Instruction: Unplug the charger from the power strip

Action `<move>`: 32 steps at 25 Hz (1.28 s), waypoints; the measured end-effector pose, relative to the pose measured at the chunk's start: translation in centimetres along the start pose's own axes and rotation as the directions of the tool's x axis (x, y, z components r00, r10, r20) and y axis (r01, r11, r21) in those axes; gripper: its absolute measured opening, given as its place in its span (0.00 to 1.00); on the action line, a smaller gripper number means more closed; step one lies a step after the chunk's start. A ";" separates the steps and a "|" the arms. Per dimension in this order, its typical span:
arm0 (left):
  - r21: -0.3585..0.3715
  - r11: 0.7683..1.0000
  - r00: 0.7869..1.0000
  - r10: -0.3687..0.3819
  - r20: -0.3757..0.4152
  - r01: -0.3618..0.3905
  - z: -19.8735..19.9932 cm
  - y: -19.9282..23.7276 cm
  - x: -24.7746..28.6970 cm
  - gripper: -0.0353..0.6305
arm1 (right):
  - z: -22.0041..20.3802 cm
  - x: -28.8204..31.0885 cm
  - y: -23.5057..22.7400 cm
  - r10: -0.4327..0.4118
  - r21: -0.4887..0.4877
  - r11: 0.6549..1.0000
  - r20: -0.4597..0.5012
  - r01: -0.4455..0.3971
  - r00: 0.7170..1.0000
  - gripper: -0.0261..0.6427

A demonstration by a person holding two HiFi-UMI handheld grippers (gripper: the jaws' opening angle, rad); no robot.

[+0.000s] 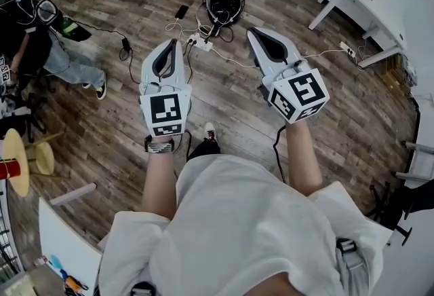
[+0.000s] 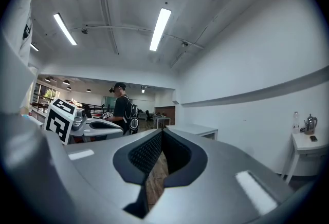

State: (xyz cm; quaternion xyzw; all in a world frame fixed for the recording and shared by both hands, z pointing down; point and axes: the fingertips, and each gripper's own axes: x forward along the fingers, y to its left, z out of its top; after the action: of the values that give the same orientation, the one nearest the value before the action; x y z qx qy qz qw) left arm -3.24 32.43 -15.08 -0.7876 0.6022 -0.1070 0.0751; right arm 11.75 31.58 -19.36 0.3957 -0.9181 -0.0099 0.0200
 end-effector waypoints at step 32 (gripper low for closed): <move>-0.028 0.999 0.996 -0.043 -0.078 0.041 -7.1 10.1 14.7 0.06 | -3.9 18.4 -7.1 -0.039 0.088 0.995 -0.015 0.040 0.999 0.04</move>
State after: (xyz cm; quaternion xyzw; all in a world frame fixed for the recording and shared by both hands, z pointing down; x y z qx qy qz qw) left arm -10.77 15.72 -9.57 -0.7961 0.5893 -0.1318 0.0388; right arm 4.45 13.36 -15.15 0.4144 -0.9095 0.0329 0.0083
